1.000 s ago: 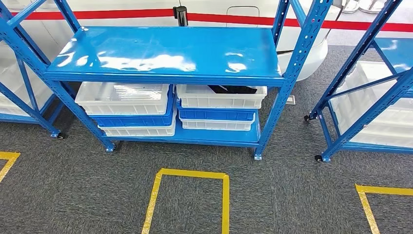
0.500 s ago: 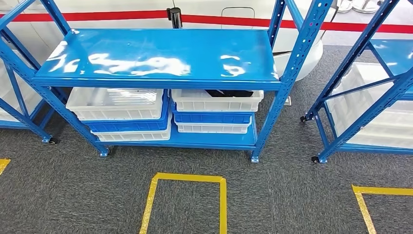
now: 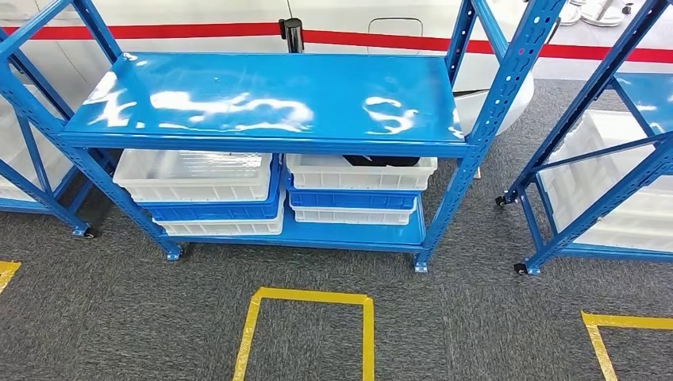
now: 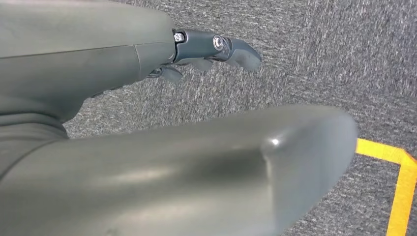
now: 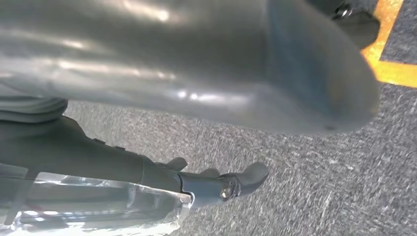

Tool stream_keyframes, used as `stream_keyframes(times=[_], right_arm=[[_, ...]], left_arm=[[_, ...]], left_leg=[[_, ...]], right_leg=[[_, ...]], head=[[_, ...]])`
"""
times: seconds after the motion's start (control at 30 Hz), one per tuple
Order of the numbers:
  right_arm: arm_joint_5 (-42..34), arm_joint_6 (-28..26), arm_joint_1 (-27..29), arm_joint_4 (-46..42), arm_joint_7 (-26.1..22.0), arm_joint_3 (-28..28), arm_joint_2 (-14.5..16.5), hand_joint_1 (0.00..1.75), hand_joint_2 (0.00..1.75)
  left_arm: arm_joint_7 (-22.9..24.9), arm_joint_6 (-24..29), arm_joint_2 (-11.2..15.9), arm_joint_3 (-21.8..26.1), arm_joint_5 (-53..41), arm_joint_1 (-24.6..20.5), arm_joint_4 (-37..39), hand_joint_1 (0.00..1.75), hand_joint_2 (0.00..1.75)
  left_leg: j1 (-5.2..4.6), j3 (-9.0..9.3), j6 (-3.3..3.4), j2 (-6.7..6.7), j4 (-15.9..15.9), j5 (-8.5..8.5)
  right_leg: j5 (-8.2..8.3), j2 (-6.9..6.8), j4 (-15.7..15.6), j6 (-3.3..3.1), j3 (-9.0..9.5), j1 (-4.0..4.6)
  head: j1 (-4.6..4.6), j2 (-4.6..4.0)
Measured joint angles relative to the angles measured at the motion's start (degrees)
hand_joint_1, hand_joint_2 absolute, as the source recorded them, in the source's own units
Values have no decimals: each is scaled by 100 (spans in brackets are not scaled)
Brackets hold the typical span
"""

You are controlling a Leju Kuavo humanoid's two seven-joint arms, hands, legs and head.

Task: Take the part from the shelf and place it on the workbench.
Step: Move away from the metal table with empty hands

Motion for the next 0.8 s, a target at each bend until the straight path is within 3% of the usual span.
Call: stream_keyframes(times=[0.07,0.13,0.2,0.23,0.27,0.3,0.4,0.47,0.57,0.6,0.63,0.7,0.73,0.77,0.8], right_arm=[[15,-10,0,0,15,0,1,0,87],[21,-12,-2,-1,45,0,5,0,175],[-10,22,-6,-11,95,0,9,0,175],[-46,53,-6,-32,117,1,10,0,175],[-89,85,-7,-62,132,1,7,0,175],[-139,120,-7,-106,137,3,2,0,131],[-312,222,-19,-271,122,15,-5,0,0],[-432,292,-24,-361,104,28,-12,0,0],[-611,391,5,-448,80,66,-28,0,0],[-673,424,30,-466,70,81,-40,0,0],[-742,461,65,-478,57,97,-53,0,0],[-867,534,177,-484,33,134,-86,0,0],[-930,569,251,-482,21,156,-98,0,0],[-984,602,330,-478,11,176,-110,0,0],[-1045,636,416,-467,2,195,-122,0,0]], left_arm=[[13,-32,10,0,-2,-1,-1,0,175],[49,-119,23,-1,-6,-1,-1,0,175],[139,-203,33,-36,8,27,1,0,175],[201,-233,43,-85,47,64,3,0,175],[264,-255,57,-151,111,114,5,0,175],[327,-283,74,-234,205,174,10,0,131],[503,-380,138,-519,554,333,27,0,0],[613,-445,177,-739,791,405,34,0,0],[785,-537,234,-1090,1161,494,27,0,0],[842,-568,249,-1215,1288,512,11,0,0],[904,-603,267,-1354,1426,522,-18,0,0],[1018,-671,299,-1617,1680,527,-108,0,0],[1077,-704,319,-1752,1810,525,-170,0,0],[1126,-735,332,-1872,1920,522,-232,0,0],[1184,-767,346,-2005,2042,512,-313,0,0]], left_leg=[[34,-13,-49,4,68,-55],[84,-182,-130,0,485,-324],[138,-556,-217,-2,1249,-695],[166,-724,-247,-1,1546,-784],[189,-810,-265,0,1660,-762],[208,-781,-272,1,1537,-619],[215,-282,-232,2,408,-17],[173,-136,-180,-3,86,69],[127,-104,-54,-2,16,90],[128,-70,0,3,-49,126],[131,-40,47,8,-111,163],[116,-25,97,13,-150,187],[99,-26,104,11,-147,183],[83,-23,110,8,-145,176],[68,-17,111,1,-140,169]], right_leg=[[10,9,-13,-80,21,-44],[8,14,-26,-149,55,-89],[-12,11,-24,-185,73,-75],[-20,12,-23,-192,79,-70],[-28,18,-22,-196,87,-68],[-36,30,-22,-195,101,-69],[-73,63,-27,-144,157,-59],[-98,60,-35,-77,168,-36],[-112,48,-68,44,183,-28],[-173,46,24,49,142,-21],[-291,43,247,31,36,-12],[-638,41,1036,-46,-354,-11],[-764,41,1403,-55,-544,-12],[-818,40,1617,-39,-662,-13],[-762,40,1572,2,-655,-11]], head=[[-4,-1],[-23,0],[-38,1],[-39,1],[-40,1],[-42,0],[-44,0],[-40,0],[-39,1],[-36,1],[-27,0],[-9,0],[0,1],[2,1],[5,0]])
